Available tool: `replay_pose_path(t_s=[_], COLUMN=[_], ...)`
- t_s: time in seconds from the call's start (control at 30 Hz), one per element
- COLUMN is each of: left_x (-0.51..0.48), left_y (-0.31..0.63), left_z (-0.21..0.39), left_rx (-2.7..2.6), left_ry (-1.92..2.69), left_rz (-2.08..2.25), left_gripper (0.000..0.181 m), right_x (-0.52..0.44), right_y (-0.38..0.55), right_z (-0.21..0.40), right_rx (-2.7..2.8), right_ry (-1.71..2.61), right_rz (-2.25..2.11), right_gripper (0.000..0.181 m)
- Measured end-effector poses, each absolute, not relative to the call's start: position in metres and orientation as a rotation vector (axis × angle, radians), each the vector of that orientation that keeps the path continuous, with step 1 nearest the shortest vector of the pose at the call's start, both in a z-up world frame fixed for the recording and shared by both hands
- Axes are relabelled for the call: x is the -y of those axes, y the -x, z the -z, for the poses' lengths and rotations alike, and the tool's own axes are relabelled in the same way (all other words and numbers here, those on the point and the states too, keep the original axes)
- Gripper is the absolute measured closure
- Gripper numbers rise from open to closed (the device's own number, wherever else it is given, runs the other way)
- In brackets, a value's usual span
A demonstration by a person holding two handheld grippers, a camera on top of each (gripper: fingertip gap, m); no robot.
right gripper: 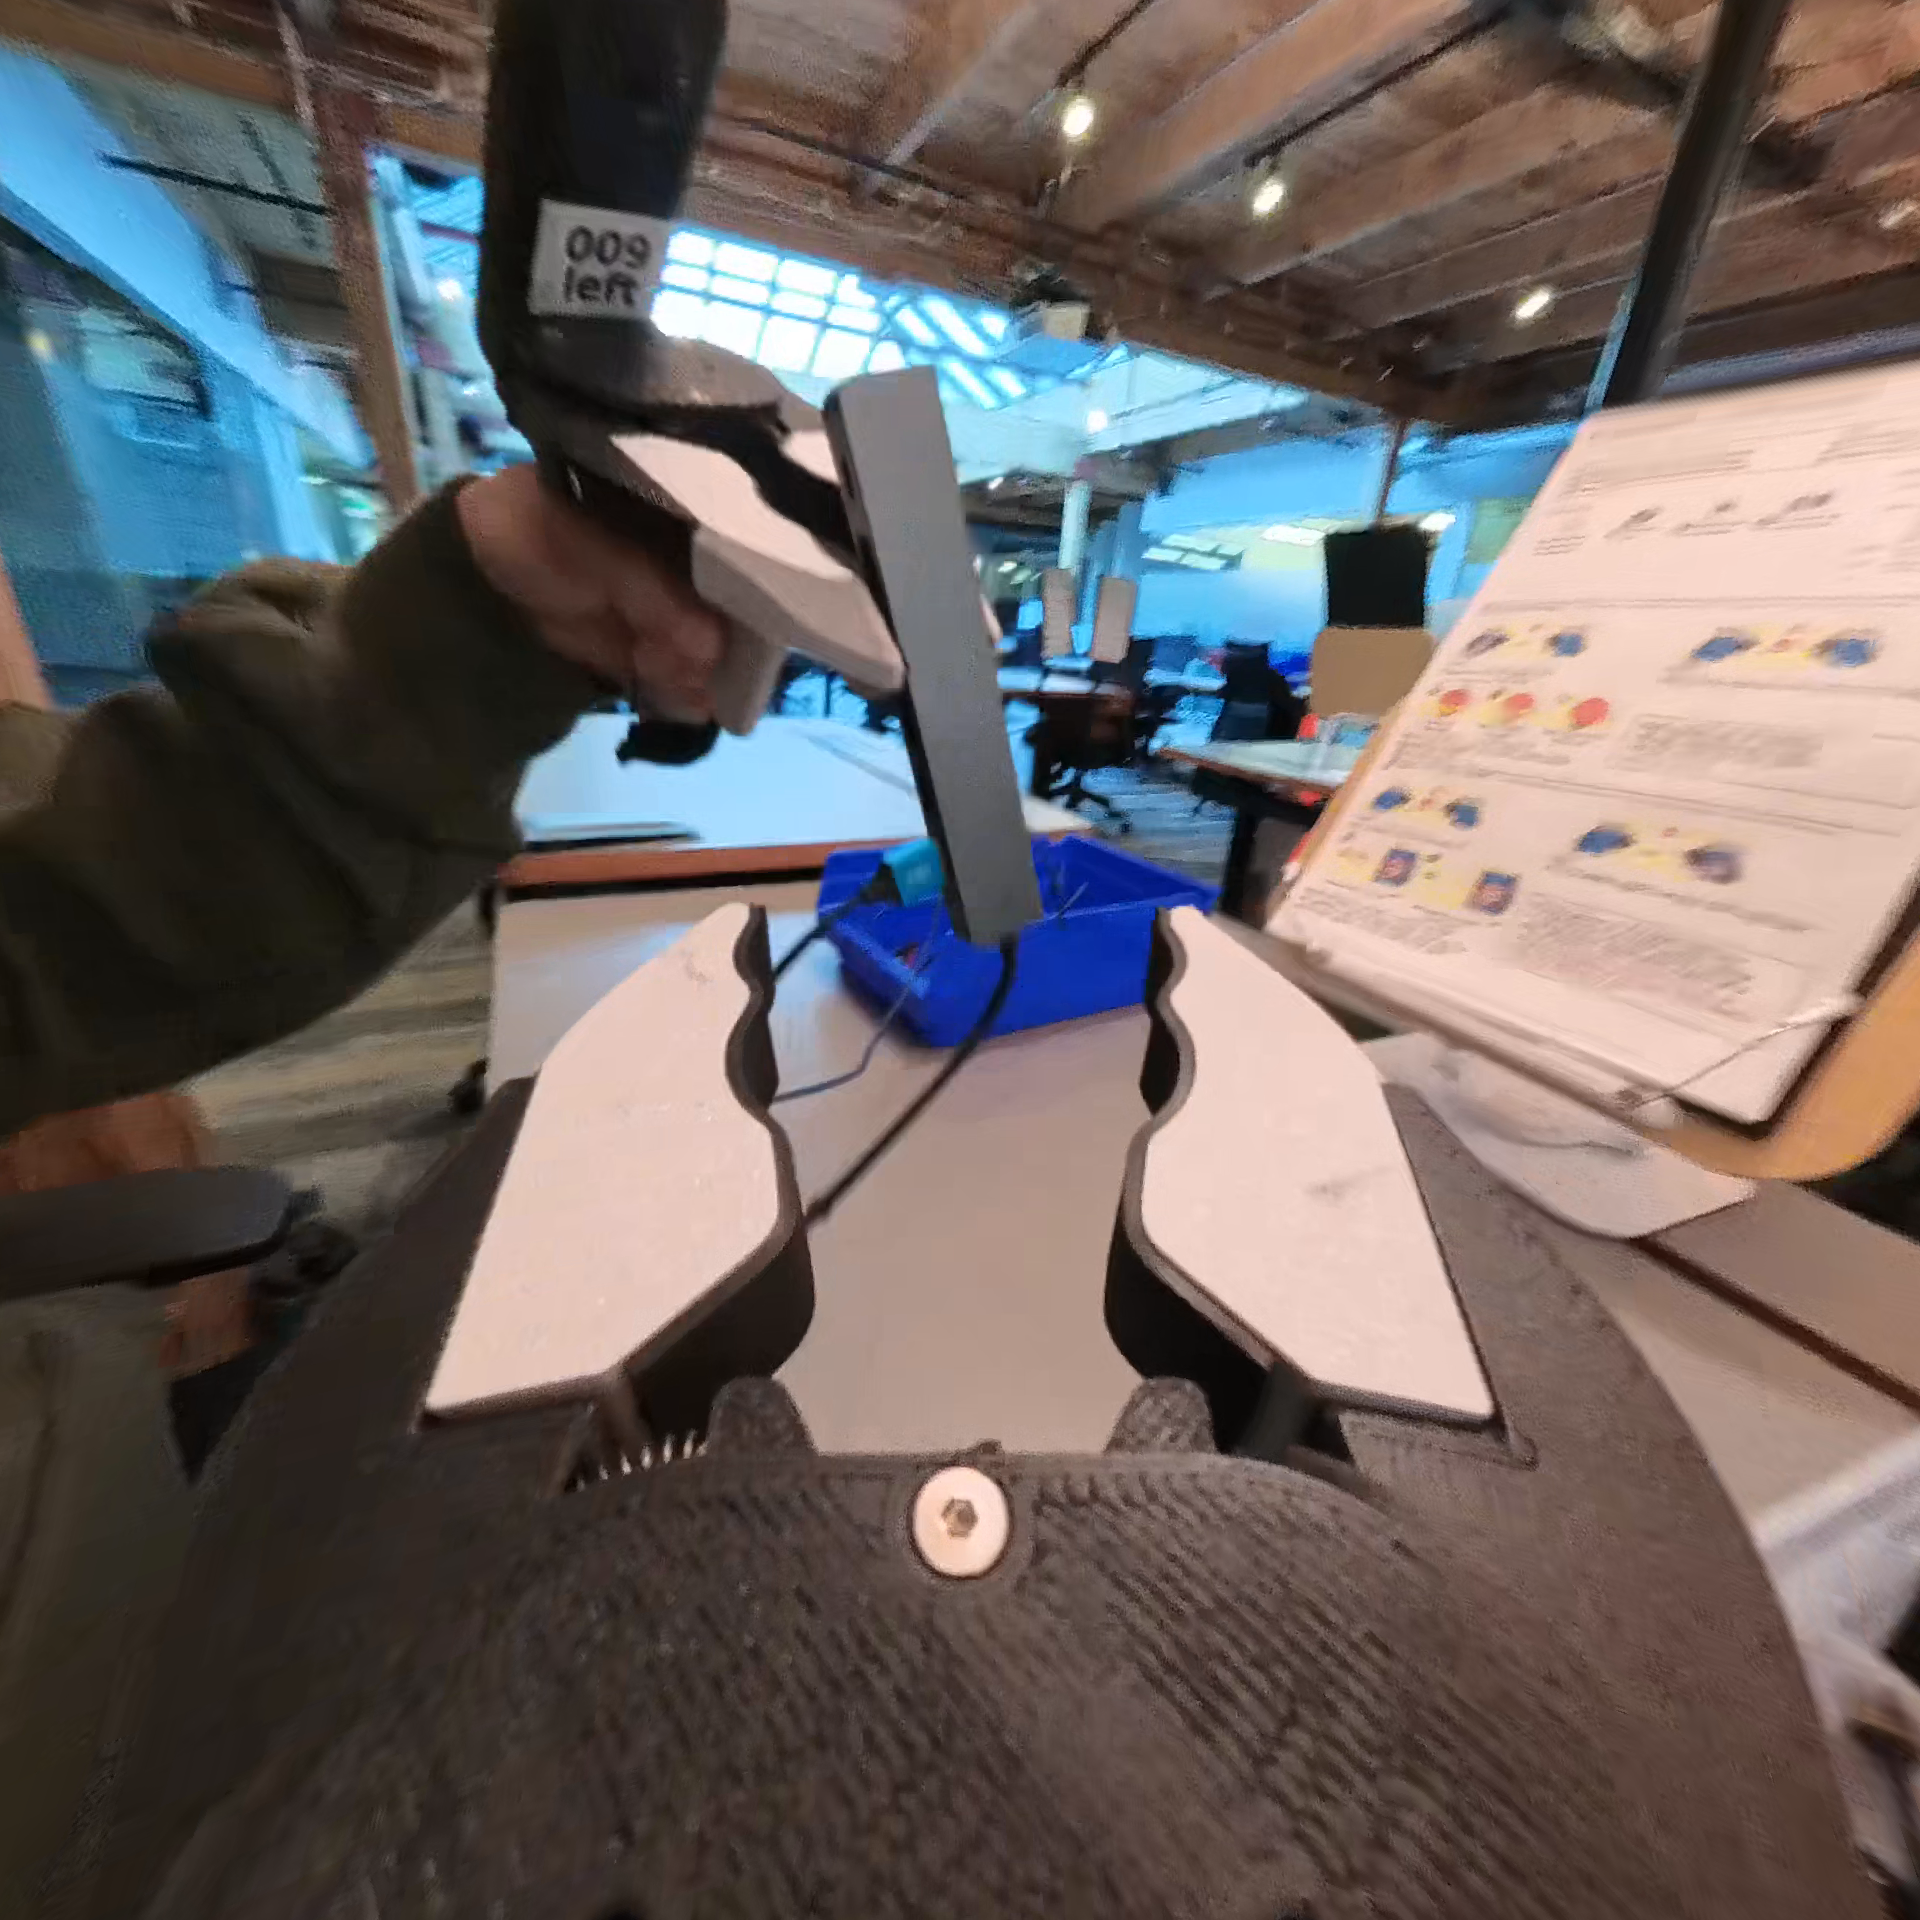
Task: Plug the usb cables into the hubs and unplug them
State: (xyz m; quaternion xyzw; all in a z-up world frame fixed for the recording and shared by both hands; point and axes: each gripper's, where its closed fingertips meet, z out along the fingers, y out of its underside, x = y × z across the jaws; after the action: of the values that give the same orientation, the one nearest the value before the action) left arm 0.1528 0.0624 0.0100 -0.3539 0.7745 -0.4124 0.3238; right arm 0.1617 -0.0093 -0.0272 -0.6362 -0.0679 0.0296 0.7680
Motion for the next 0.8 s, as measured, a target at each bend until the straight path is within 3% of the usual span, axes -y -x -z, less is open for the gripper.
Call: replay_pose_path(t_s=[0.13, 0.23, 0.33, 0.5, 0.7, 0.8], left_x=[-0.042, -0.034, -0.03, -0.028, -0.041, -0.053], left_y=[-0.158, -0.155, -0.149, -0.138, -0.128, -0.121], left_z=[0.055, 0.082, 0.09, 0.092, 0.109, 0.114], left_rx=[-2.035, -2.032, -2.012, -1.959, -1.958, -1.956], left_ry=[1.046, 1.067, 1.032, 0.955, 0.89, 0.82], left_rz=[1.209, 1.255, 1.333, 1.509, 1.463, 1.308], left_gripper=[0.153, 0.153, 0.153, 0.153, 0.154, 0.134], right_x=[-0.021, -0.033, -0.04, -0.047, -0.049, -0.036], right_y=[-0.155, -0.147, -0.142, -0.128, -0.139, -0.164], right_z=[0.071, 0.091, 0.108, 0.127, 0.146, 0.15], right_rx=[0.186, 0.244, 0.279, 0.363, 0.446, 0.513], right_ry=[1.504, 1.557, 1.597, 1.613, 1.817, 1.953], right_rz=[-0.085, -0.067, -0.097, -0.183, 0.042, 0.307], right_gripper=[0.107, 0.116, 0.121, 0.152, 0.152, 0.152])
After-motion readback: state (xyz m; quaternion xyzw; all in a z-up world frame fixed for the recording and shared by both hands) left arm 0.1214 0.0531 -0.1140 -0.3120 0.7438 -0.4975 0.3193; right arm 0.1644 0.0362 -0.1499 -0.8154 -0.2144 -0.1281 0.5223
